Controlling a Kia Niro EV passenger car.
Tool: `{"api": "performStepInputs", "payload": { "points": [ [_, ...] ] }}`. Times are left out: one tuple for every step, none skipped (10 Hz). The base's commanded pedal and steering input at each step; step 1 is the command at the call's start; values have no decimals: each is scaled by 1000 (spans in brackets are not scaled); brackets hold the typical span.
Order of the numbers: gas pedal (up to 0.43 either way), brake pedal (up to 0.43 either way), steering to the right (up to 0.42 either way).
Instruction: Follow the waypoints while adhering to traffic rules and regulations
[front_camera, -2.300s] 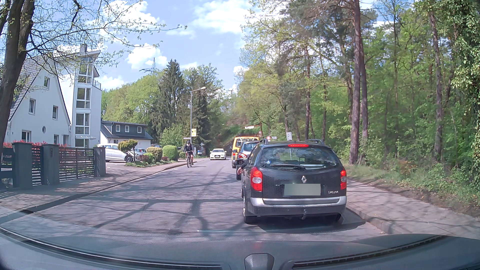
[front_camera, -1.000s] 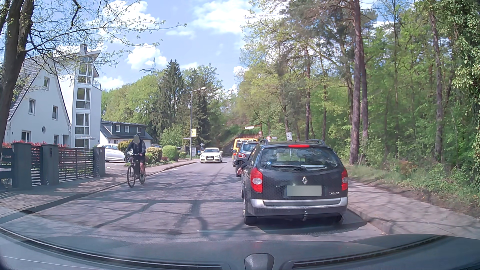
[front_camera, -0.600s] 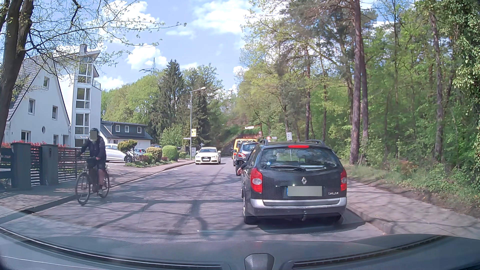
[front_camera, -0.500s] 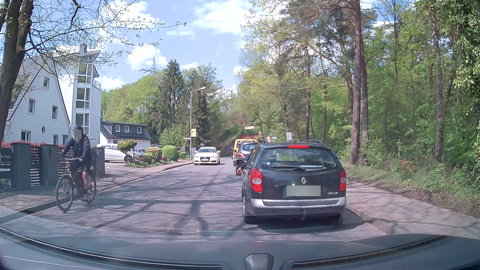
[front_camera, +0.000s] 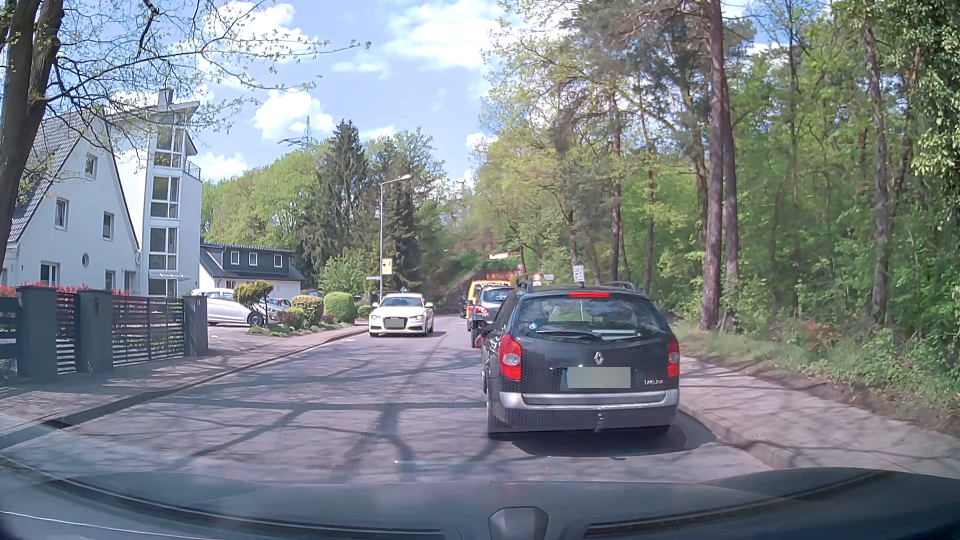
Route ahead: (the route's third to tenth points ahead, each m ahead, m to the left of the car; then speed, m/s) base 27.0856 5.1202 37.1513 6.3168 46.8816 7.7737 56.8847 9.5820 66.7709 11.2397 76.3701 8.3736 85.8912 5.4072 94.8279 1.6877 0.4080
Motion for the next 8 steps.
{"api": "performStepInputs", "payload": {
  "points": [
    [150, 0, 5],
    [157, 0, 5],
    [157, 0, 6],
    [169, 0, 6],
    [177, 0, 6],
    [189, 0, 6],
    [197, 0, 6],
    [209, 0, 6]
  ]
}}
